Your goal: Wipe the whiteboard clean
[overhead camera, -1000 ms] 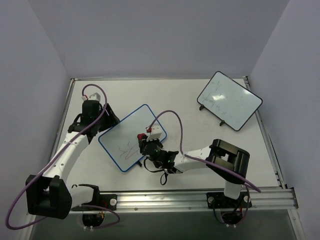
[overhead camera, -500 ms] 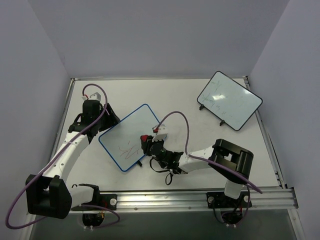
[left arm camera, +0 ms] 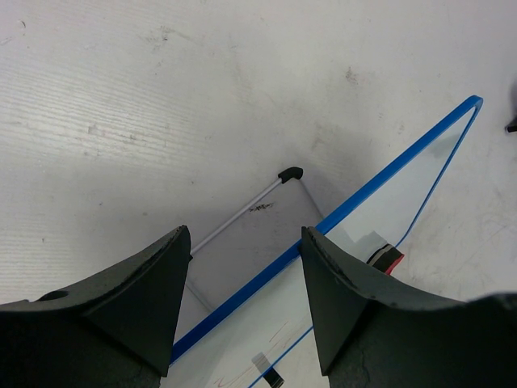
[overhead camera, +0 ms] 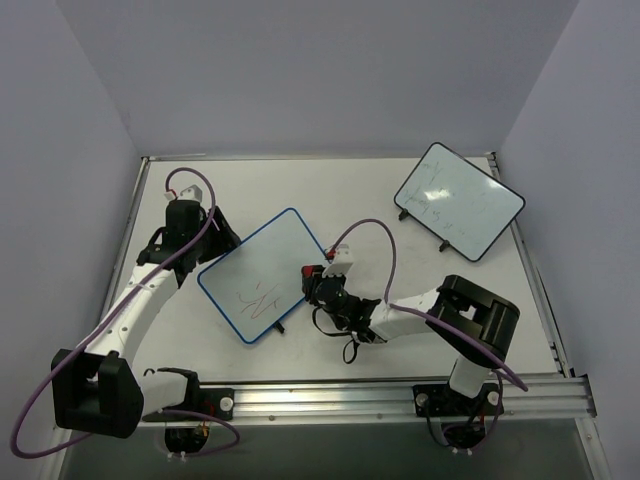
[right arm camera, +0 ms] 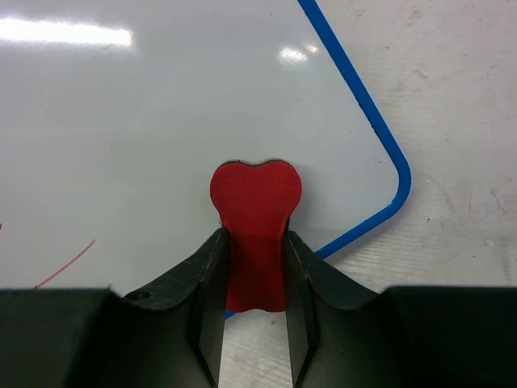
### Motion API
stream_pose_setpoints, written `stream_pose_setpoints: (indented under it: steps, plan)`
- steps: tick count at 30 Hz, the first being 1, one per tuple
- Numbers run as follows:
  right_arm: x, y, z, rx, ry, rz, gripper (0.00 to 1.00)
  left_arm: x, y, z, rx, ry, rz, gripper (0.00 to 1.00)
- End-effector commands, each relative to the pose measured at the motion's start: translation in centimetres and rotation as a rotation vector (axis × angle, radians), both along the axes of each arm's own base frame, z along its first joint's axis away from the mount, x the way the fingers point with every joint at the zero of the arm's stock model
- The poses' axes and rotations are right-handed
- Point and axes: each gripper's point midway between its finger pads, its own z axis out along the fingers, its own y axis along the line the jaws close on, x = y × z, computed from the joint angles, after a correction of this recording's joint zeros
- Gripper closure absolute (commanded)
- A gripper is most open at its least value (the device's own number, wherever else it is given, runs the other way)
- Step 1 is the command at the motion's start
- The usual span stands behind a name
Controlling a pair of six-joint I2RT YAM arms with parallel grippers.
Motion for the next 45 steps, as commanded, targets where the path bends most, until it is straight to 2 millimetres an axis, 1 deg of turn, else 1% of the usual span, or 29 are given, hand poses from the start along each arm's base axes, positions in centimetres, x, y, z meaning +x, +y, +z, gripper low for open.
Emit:
stream_pose_setpoints:
  steps: [1,2,4,5,7,8,9,10,11,12,15,16,20,22,24,26,28,29,30,31,32,33,35,36,39,41,45]
  plan:
    - [0.2,0.0,-0.8,-0.073,0.008,-0.002,1.0,-0.5,-1.1,-0.4,-0.014,0.015,-0.043,0.34]
    - [-0.1,1.0,-0.4,-0.071,0.0,0.02,1.0,-0.5,-1.2,-0.4,-0.014,0.017,-0.045,0.34]
    - [-0.6,2.2,-0.4,-0.077,-0.005,0.043,1.0,-0.5,-1.2,-0.4,-0.014,0.017,-0.043,0.34]
    - [-1.4,3.7,0.1,-0.069,-0.016,0.075,1.0,-0.6,-1.2,-0.5,-0.013,0.018,-0.043,0.34]
    - [-2.2,5.1,-0.2,-0.082,-0.021,0.104,1.0,-0.5,-1.2,-0.5,-0.014,0.017,-0.044,0.34]
    - [-2.4,6.2,0.5,-0.068,-0.034,0.113,1.0,-0.6,-1.2,-0.6,-0.013,0.02,-0.042,0.34]
    - [-3.4,7.3,0.5,-0.07,-0.04,0.142,1.0,-0.6,-1.3,-0.6,-0.013,0.02,-0.045,0.34]
    - [-3.9,7.9,0.1,-0.077,-0.038,0.157,1.0,-0.6,-1.3,-0.6,-0.014,0.019,-0.045,0.34]
    - [-4.2,8.5,0.2,-0.078,-0.04,0.17,1.0,-0.6,-1.4,-0.6,-0.015,0.019,-0.045,0.34]
    - [-4.8,9.7,0.2,-0.078,-0.046,0.192,1.0,-0.6,-1.4,-0.6,-0.014,0.019,-0.045,0.34]
    - [-5.5,11.4,0.6,-0.081,-0.056,0.223,1.0,-0.6,-1.5,-0.4,-0.015,0.016,-0.046,0.34]
    - [-6.1,12.0,0.7,-0.084,-0.06,0.238,1.0,-0.7,-1.5,-0.4,-0.014,0.017,-0.047,0.34]
    - [-7.1,13.3,1.0,-0.095,-0.071,0.269,1.0,-0.7,-1.5,-0.3,-0.011,0.015,-0.047,0.34]
    - [-7.1,13.4,0.9,-0.1,-0.068,0.267,1.0,-0.7,-1.5,-0.3,-0.011,0.015,-0.047,0.34]
    - [-6.7,13.1,0.9,-0.106,-0.07,0.253,1.0,-0.7,-1.5,-0.4,-0.012,0.017,-0.048,0.34]
    - [-6.1,12.2,0.5,-0.122,-0.063,0.228,1.0,-0.8,-1.5,-0.3,-0.011,0.015,-0.047,0.34]
    - [-5.4,11.3,0.8,-0.117,-0.06,0.204,1.0,-0.8,-1.4,-0.3,-0.009,0.015,-0.047,0.34]
    - [-4.7,10.2,0.3,-0.127,-0.051,0.182,1.0,-0.8,-1.4,-0.4,-0.009,0.016,-0.047,0.34]
    - [-4.3,9.7,0.7,-0.116,-0.05,0.167,1.0,-0.8,-1.4,-0.3,-0.009,0.015,-0.047,0.34]
    - [-3.8,9.0,0.5,-0.12,-0.046,0.151,1.0,-0.8,-1.5,-0.3,-0.01,0.016,-0.048,0.34]
    - [-3.5,8.0,0.0,-0.132,-0.036,0.137,1.0,-0.8,-1.4,-0.2,-0.009,0.015,-0.047,0.34]
    - [-2.6,7.1,0.3,-0.121,-0.033,0.108,1.0,-0.8,-1.4,-0.3,-0.009,0.016,-0.047,0.34]
    - [-2.0,5.5,-0.3,-0.133,-0.018,0.083,1.0,-0.8,-1.4,-0.2,-0.009,0.015,-0.047,0.34]
    - [-1.2,4.6,-0.1,-0.131,-0.018,0.058,1.0,-0.8,-1.4,-0.1,-0.009,0.013,-0.047,0.34]
    - [-0.3,3.4,-0.2,-0.137,-0.01,0.029,1.0,-0.8,-1.5,-0.1,-0.008,0.014,-0.047,0.34]
    - [-0.2,3.1,-0.3,-0.16,-0.009,0.026,1.0,-0.8,-1.5,-0.2,-0.008,0.016,-0.047,0.34]
    - [-0.3,3.9,-0.5,-0.174,-0.005,0.055,1.0,-0.7,-1.5,-0.2,-0.008,0.014,-0.047,0.34]
